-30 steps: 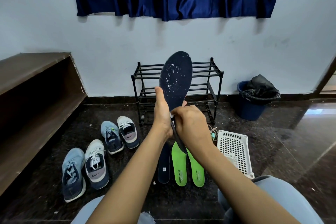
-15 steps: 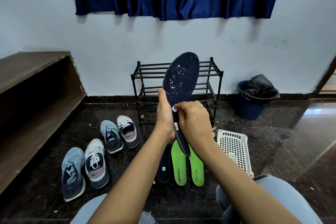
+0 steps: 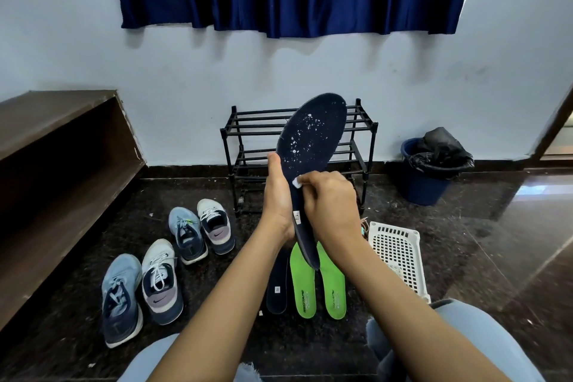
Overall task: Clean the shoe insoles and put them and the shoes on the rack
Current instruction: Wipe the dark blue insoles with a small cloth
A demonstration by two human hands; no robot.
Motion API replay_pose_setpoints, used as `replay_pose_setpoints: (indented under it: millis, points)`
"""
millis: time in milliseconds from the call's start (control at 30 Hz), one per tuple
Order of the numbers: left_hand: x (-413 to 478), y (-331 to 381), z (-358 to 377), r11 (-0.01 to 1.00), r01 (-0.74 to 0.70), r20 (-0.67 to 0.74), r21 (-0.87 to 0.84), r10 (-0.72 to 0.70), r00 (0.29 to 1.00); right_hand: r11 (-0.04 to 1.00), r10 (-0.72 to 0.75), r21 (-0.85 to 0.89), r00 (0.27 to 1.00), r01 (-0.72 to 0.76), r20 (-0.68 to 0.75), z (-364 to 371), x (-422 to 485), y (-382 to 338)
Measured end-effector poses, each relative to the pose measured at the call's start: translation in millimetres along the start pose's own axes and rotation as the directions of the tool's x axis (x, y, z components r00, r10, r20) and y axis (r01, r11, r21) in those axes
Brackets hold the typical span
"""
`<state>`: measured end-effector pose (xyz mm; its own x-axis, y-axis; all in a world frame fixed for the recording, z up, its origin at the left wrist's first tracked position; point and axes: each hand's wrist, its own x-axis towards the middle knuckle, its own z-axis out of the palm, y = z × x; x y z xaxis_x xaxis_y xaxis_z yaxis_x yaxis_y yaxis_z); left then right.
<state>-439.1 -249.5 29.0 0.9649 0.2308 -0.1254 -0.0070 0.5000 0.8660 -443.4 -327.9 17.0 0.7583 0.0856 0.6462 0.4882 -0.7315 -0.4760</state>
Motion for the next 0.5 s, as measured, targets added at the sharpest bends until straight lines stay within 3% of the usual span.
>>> replay_pose_setpoints:
  millis: [167,367,500]
  points:
    - [4.5,1.3,-4.9,0.998,-0.036,-0.056,0.059,0.039,0.998,0.997,-0.048,-0.048,0.989,0.055,0.140,4.2,-9.3,-5.1]
    - [4.5,-12.5,3.6,1.000,0.016,-0.012,-0.019,-0.016,1.000,0.998,0.050,-0.031,0.997,-0.051,-0.055,-3.9,10.3,6.6]
    - [7.8,-8.9,5.2,0.999,0.017,-0.016,-0.029,-0.018,1.000,0.998,0.060,-0.019,0.996,-0.061,-0.063,-4.1,10.6,7.9]
